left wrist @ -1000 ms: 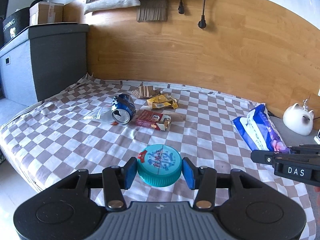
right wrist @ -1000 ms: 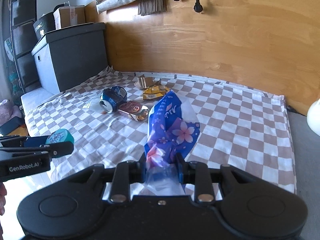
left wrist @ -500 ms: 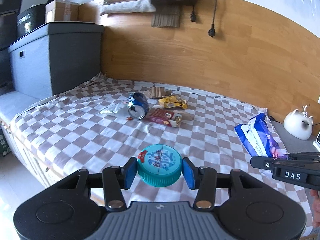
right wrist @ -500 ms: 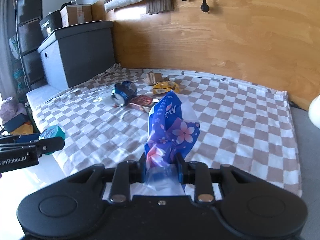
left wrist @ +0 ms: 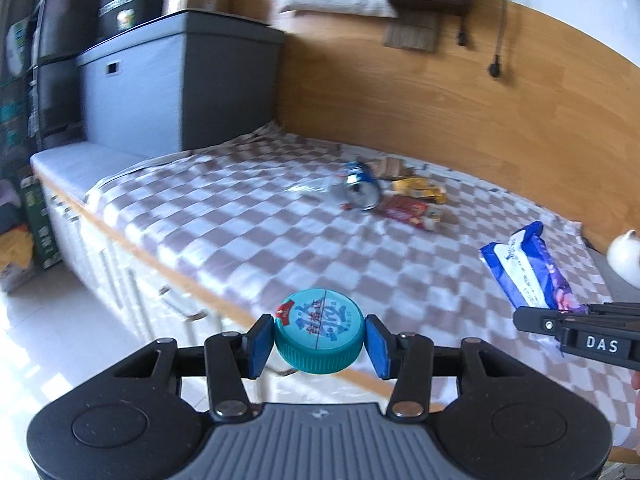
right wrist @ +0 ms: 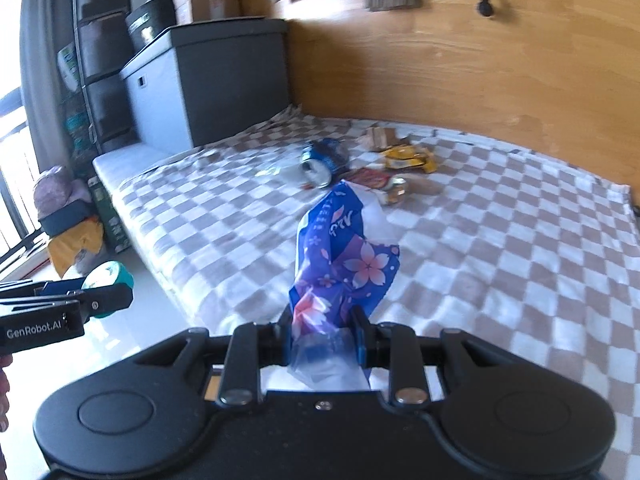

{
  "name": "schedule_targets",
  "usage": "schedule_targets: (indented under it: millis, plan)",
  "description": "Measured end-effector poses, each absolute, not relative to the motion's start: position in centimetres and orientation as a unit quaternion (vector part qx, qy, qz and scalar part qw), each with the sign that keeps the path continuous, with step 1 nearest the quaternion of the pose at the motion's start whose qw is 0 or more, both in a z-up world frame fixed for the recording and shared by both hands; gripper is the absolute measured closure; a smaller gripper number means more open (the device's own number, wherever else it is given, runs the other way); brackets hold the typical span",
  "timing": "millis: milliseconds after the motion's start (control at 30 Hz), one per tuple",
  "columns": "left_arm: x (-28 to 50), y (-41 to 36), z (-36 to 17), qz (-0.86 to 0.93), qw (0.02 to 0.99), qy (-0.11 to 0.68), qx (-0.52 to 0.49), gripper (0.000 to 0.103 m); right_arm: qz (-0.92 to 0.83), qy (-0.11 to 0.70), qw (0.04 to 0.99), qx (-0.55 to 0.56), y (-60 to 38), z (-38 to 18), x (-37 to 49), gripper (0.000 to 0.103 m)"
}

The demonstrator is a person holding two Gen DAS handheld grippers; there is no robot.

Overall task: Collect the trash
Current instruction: 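Carry the tissue pack and teal cap over the wastebasket with both tools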

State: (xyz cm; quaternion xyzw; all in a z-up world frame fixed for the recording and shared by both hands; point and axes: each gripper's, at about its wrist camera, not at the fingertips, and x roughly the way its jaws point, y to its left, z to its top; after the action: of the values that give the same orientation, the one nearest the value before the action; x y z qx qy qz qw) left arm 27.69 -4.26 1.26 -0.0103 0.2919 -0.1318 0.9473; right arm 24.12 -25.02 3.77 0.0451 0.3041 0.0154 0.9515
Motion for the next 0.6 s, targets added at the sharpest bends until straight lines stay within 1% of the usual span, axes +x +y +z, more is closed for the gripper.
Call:
schedule_targets:
  millis: [333, 600]
  plan:
    - [27.0, 1.7, -0.4, -0.088, 0.948, 0.304, -0.030, 0.053, 0.058, 0.326, 0.943, 0.024, -19.0, 2.1, 24.7, 0.075]
    - [27.0, 4.9, -3.5, -0.062, 0.941, 0.328, -0.056, 0.053, 0.090, 0.355, 0.930, 0.007, -14.9, -0.8, 25.5, 0.075]
